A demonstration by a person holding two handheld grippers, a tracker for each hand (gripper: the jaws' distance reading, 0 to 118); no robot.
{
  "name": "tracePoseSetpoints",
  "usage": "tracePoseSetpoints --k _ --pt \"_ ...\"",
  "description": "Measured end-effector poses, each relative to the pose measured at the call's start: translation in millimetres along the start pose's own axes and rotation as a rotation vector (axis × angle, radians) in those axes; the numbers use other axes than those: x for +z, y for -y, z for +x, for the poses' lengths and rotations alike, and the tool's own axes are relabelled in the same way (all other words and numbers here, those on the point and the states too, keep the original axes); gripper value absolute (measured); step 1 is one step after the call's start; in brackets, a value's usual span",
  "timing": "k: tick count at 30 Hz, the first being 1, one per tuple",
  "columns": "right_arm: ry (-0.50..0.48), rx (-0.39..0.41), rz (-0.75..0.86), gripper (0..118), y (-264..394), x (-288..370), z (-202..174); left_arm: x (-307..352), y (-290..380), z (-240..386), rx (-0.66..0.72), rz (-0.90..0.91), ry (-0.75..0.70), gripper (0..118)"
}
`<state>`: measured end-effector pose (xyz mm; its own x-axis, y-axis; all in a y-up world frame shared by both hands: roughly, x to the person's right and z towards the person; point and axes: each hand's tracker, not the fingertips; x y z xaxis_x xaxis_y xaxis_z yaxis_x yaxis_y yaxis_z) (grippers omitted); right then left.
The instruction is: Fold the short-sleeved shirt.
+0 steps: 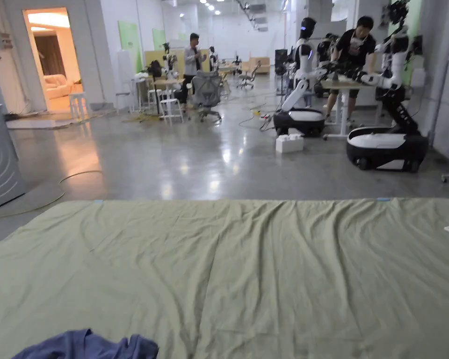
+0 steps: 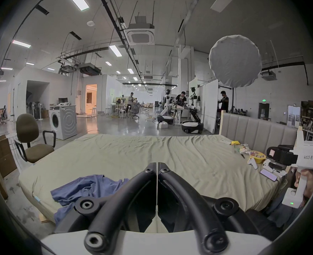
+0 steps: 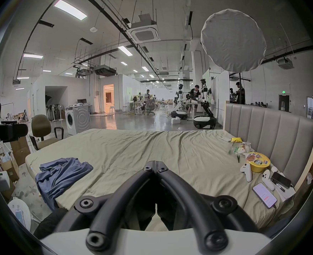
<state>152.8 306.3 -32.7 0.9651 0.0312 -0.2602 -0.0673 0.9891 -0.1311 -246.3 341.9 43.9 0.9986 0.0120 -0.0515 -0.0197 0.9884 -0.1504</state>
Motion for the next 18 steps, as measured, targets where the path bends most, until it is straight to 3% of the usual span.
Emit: tracePoseSetpoints --k 4,6,8,14,16,18 --pt "-0.016 -0.020 -0.033 1 7.9 -2.6 1.8 -2.3 6.8 -22.7 0.030 -0.072 -0.066 26" --pt "-0.018 -0.019 -0.052 1 11.7 -5.6 1.8 -10.5 13.6 -36.2 0.018 -0.106 -0.098 53" --pt "-0.018 -0.025 -0.071 1 16.5 -9.0 2.8 -28.9 22.2 -52.0 0.012 -0.190 -0.099 67" --pt "-0.013 -0.046 -0.139 1 28.3 -20.3 1.5 -110.0 69.9 -98.6 0.077 -0.357 -0.081 69" --pt "0.008 -0.078 -0.232 1 35.4 -23.8 2.2 -147.0 88.0 -117.5 0.099 -0.411 -0.083 69" --pt "0.007 -0.042 -0.211 1 36.6 -28.1 1.9 -181.0 103.6 -134.4 0.087 -0.470 -0.080 69"
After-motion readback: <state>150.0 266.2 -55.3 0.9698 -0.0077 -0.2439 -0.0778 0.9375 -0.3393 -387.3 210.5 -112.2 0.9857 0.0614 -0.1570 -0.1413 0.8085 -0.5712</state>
